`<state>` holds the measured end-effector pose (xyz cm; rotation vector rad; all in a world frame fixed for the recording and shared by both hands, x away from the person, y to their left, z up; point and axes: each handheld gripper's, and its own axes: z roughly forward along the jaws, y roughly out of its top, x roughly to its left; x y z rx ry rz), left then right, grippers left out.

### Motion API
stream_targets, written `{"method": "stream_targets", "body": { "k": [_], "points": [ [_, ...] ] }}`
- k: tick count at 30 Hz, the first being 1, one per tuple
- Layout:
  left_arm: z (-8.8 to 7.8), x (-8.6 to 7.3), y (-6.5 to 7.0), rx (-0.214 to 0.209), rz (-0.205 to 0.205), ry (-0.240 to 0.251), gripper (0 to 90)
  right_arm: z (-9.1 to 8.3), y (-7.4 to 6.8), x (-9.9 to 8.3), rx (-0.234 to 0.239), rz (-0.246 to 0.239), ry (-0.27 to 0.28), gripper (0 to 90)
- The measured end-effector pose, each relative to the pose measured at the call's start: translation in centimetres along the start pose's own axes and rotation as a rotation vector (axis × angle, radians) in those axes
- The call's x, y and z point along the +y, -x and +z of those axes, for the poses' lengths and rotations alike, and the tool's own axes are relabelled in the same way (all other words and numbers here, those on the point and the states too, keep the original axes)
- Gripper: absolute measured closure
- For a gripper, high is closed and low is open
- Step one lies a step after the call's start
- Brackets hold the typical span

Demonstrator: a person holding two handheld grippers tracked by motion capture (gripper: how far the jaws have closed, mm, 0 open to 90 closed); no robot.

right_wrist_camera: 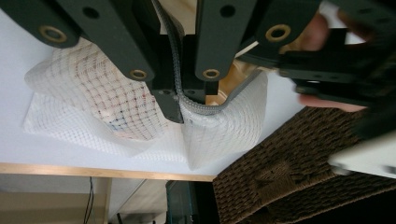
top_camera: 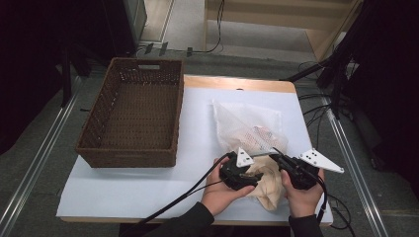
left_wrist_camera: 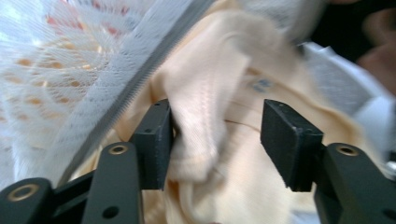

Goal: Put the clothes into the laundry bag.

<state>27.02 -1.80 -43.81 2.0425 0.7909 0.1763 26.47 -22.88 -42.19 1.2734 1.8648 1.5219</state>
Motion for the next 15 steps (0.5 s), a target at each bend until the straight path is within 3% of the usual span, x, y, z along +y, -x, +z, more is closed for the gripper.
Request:
{"method": "stream_targets", "body": {
  "k": [3,6,8,10,13,14,15],
  "points": [
    [-0.4,-0.6,1.3,-0.034,0.014,-0.001,36.6,0.2,-0.2,0.0,0.003,-0.006,-0.002,89.8],
    [0.9,-1.4,2.5,-0.052,0.044,-0.079,27.9,0.4,-0.4,0.0,0.005,-0.01,-0.007,89.8],
    [2.2,-2.1,3.0,-0.027,0.067,-0.123,25.6,0.4,-0.6,-0.1,0.007,-0.013,-0.011,89.8],
    [3.0,-2.7,3.4,0.037,0.112,-0.12,27.2,0.4,-0.6,-0.1,0.007,-0.013,-0.01,89.9],
    [3.3,-2.6,4.3,0.149,0.185,-0.144,44.3,0.4,-0.6,-0.1,0.006,-0.011,-0.01,89.8],
    [3.3,-2.6,4.5,0.188,0.21,-0.147,55.5,0.4,-0.6,-0.1,0.006,-0.013,-0.01,89.8],
    [3.3,-2.5,4.4,0.194,0.216,-0.149,64.1,0.4,-0.5,-0.1,0.007,-0.012,-0.008,89.8]
  ]
}}
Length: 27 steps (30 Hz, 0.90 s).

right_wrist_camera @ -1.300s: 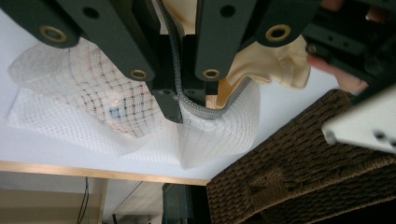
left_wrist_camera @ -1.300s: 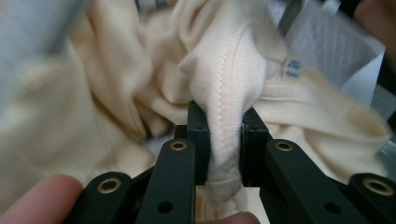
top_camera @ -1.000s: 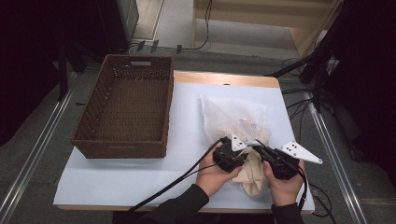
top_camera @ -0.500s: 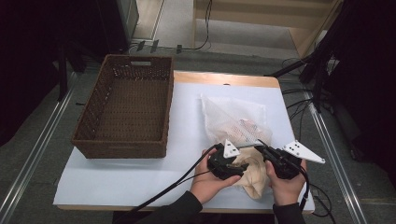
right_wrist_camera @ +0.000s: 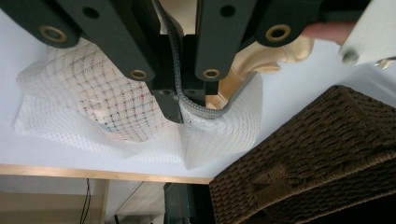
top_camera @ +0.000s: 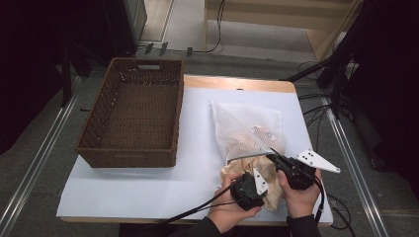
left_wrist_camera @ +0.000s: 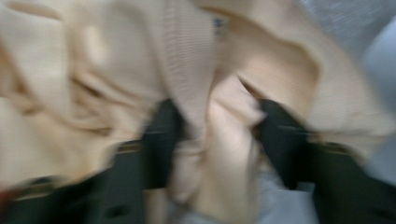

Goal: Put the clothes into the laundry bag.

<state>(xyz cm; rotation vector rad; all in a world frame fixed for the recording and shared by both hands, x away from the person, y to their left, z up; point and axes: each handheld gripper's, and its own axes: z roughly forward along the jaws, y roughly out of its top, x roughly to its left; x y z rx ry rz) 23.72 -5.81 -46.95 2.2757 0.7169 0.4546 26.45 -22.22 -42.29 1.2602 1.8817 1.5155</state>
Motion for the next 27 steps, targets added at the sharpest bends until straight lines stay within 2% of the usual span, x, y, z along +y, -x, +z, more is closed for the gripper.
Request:
{"method": "stream_targets", "body": {
  "k": [1,3,7,11,15,20,22,23,24,25,26,27],
  "points": [
    [-0.1,0.0,-0.2,-0.011,-0.016,-0.003,70.5,0.0,0.0,0.0,0.0,-0.002,0.0,89.8],
    [-0.2,0.1,-0.6,-0.025,-0.04,0.001,74.9,-0.1,0.1,0.0,-0.001,0.0,0.0,89.8],
    [-0.4,0.4,-1.5,-0.053,-0.085,0.018,76.0,-0.3,0.3,0.1,-0.004,0.005,0.009,89.8],
    [-0.5,0.9,-2.7,-0.055,-0.136,0.045,76.2,-0.3,0.3,0.2,-0.002,0.006,0.01,89.8],
    [0.0,1.7,-4.2,-0.035,-0.215,0.08,76.2,-0.2,0.2,0.1,-0.002,0.003,0.006,89.9],
    [-0.9,3.1,-5.1,0.027,-0.215,0.166,76.4,-0.5,0.2,0.2,-0.004,0.003,0.013,89.8],
    [-0.7,3.3,-5.5,0.04,-0.213,0.154,76.4,-0.5,0.3,0.2,-0.004,0.004,0.014,89.8],
    [-0.1,3.3,-5.7,0.06,-0.204,0.135,76.2,-0.4,0.3,0.2,-0.003,0.007,0.011,89.8],
    [0.7,3.1,-6.0,0.071,-0.184,0.085,76.0,-0.4,0.3,0.2,-0.004,0.005,0.011,89.8],
    [1.7,2.8,-6.4,0.067,-0.181,0.033,75.7,-0.4,0.3,0.1,-0.003,0.006,0.009,89.9],
    [2.6,2.4,-6.7,0.052,-0.188,0.009,75.1,-0.4,0.2,0.1,-0.004,0.005,0.009,89.8],
    [2.7,2.3,-7.0,0.037,-0.203,0.027,74.6,-0.4,0.1,0.2,-0.002,0.004,0.009,89.8]
  ]
}}
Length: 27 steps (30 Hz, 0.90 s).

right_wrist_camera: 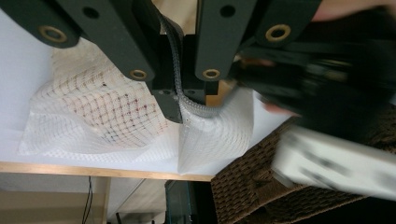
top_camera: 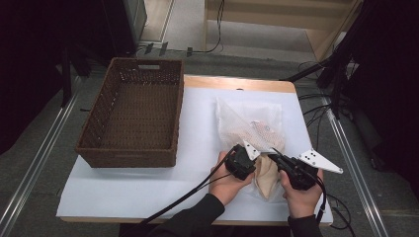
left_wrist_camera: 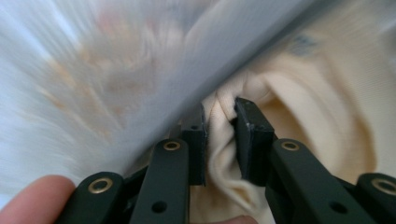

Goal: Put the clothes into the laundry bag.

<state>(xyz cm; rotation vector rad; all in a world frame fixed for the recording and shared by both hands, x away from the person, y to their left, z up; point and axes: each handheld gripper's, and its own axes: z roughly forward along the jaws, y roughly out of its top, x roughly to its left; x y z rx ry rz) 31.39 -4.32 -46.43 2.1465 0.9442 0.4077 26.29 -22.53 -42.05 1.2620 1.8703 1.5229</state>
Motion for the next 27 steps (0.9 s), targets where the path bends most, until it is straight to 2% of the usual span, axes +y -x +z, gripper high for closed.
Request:
{"method": "stream_targets", "body": {
  "k": [2,4,5,8,10,11,12,13,15,16,17,18,19,20,21,22,23,24,25,26,27],
  "points": [
    [-0.4,0.2,0.1,-0.003,-0.016,-0.006,73.1,0.0,-0.1,0.0,-0.001,-0.011,-0.002,89.8],
    [-1.2,0.2,0.6,-0.029,-0.003,0.018,66.5,-0.1,-0.1,0.1,-0.001,-0.008,0.002,89.8],
    [-1.8,0.0,0.8,-0.048,0.008,0.033,61.9,-0.1,0.0,0.1,0.0,-0.002,0.002,89.9],
    [-3.9,-0.5,1.8,-0.116,0.004,0.106,53.8,-0.2,0.2,0.1,-0.003,-0.003,0.004,89.9],
    [-4.6,-0.9,2.4,-0.175,0.006,0.129,47.5,-0.2,0.3,0.1,-0.004,0.002,0.006,89.9],
    [-4.6,-1.0,2.8,-0.206,0.01,0.126,44.1,-0.1,0.3,0.1,-0.003,0.001,0.006,89.9],
    [-4.4,-1.2,3.4,-0.243,0.022,0.108,37.9,-0.1,0.2,0.1,-0.003,0.001,0.004,89.9],
    [-4.1,-1.3,3.8,-0.259,0.036,0.084,32.2,0.0,0.1,0.1,-0.003,0.0,0.003,89.9],
    [-2.1,-1.6,4.9,-0.269,0.08,-0.05,23.9,0.1,0.0,0.1,-0.003,-0.002,0.002,89.9],
    [-1.3,-1.8,5.1,-0.258,0.093,-0.1,20.0,0.1,-0.1,0.1,-0.001,-0.003,0.002,89.9],
    [-0.7,-2.0,5.3,-0.218,0.109,-0.11,17.6,0.1,-0.2,0.1,-0.001,-0.003,0.0,89.9],
    [-0.8,-2.0,5.4,-0.178,0.106,-0.097,19.7,0.1,-0.3,0.1,0.002,-0.003,-0.001,89.9],
    [-0.8,-1.8,5.4,-0.151,0.081,-0.096,28.7,0.2,-0.3,0.0,0.001,-0.008,-0.002,89.9],
    [-0.8,-1.6,5.2,-0.141,0.067,-0.101,34.0,0.2,-0.4,0.0,0.005,-0.007,-0.006,90.0],
    [-0.9,-1.4,5.1,-0.124,0.057,-0.086,42.6,0.2,-0.4,0.0,0.005,-0.009,-0.006,89.9],
    [-1.1,-1.3,5.0,-0.114,0.053,-0.066,57.1,0.2,-0.3,-0.1,0.006,-0.005,-0.007,90.0],
    [-1.2,-1.1,4.8,-0.132,0.046,-0.058,69.7,0.1,-0.3,-0.1,0.005,-0.004,-0.007,89.9],
    [-1.3,-0.9,4.6,-0.139,0.036,-0.052,76.0,0.1,-0.3,-0.1,0.005,-0.004,-0.006,89.9],
    [-1.5,-0.6,4.4,-0.125,0.032,-0.032,83.4,0.1,-0.3,-0.1,0.005,-0.007,-0.003,89.9],
    [-1.7,-0.3,4.1,-0.107,0.026,-0.015,84.6,0.0,-0.3,-0.1,0.004,-0.007,-0.002,89.9],
    [-1.7,0.0,3.9,-0.107,0.012,-0.004,85.0,-0.1,-0.3,0.0,0.005,-0.005,0.0,90.0]
  ]
}}
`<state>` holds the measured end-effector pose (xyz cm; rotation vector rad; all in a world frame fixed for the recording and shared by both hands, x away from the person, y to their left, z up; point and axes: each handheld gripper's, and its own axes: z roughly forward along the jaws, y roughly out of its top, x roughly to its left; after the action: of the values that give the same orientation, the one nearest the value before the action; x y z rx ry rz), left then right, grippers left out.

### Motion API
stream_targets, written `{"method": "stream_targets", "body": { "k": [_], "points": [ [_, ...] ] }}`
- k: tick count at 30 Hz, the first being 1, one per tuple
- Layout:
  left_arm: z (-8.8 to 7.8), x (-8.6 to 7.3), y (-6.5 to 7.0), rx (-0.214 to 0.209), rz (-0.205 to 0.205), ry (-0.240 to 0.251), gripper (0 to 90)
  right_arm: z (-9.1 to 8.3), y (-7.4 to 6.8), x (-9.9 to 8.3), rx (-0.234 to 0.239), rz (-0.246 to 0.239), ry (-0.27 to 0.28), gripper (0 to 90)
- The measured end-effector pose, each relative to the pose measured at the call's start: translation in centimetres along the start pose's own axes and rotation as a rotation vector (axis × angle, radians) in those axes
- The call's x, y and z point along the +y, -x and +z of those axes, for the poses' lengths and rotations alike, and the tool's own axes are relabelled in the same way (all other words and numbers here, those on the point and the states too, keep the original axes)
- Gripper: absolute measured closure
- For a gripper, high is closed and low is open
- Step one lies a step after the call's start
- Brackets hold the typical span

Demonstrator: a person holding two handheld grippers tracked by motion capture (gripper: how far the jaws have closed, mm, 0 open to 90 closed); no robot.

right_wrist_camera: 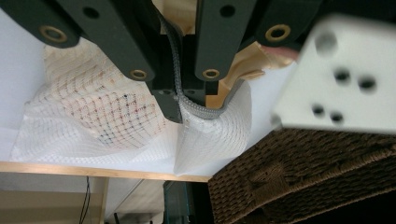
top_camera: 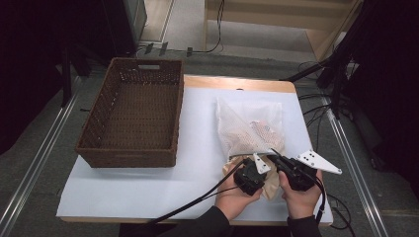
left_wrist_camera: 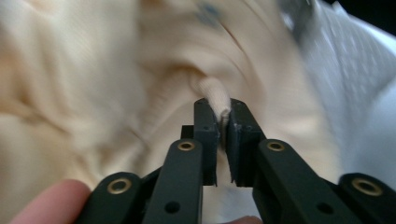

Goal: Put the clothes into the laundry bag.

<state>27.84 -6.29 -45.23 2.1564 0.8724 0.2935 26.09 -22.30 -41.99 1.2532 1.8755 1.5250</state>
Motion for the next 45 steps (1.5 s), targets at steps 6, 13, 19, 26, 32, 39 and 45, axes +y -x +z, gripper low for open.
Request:
{"method": "stream_targets", "body": {
  "k": [6,13,19,26,32,39,45],
  "points": [
    [0.6,1.4,-1.7,0.095,-0.049,0.054,85.6,-0.1,-0.3,0.2,0.009,-0.006,0.005,90.0],
    [1.4,0.5,-1.5,-0.023,-0.018,0.005,67.5,-0.3,0.0,0.2,0.004,0.005,0.007,90.0],
    [-3.2,-0.6,-1.2,-0.072,0.038,0.109,52.5,-0.6,0.2,0.3,-0.001,0.006,0.014,89.9],
    [-5.8,-3.6,-4.8,-0.026,-0.057,0.041,38.6,-0.4,0.1,0.3,-0.004,0.004,0.01,89.9],
    [-4.7,-5.4,-4.8,-0.039,-0.01,-0.085,37.2,0.1,-0.3,0.1,0.0,-0.004,-0.002,89.9],
    [-3.7,-4.1,-4.4,-0.004,-0.01,-0.12,82.5,0.3,-0.7,0.1,0.01,-0.007,-0.007,90.0],
    [-2.9,-1.0,-4.2,-0.027,-0.029,-0.008,83.7,0.3,-1.1,0.1,0.024,-0.008,-0.003,90.0]
  ]
}}
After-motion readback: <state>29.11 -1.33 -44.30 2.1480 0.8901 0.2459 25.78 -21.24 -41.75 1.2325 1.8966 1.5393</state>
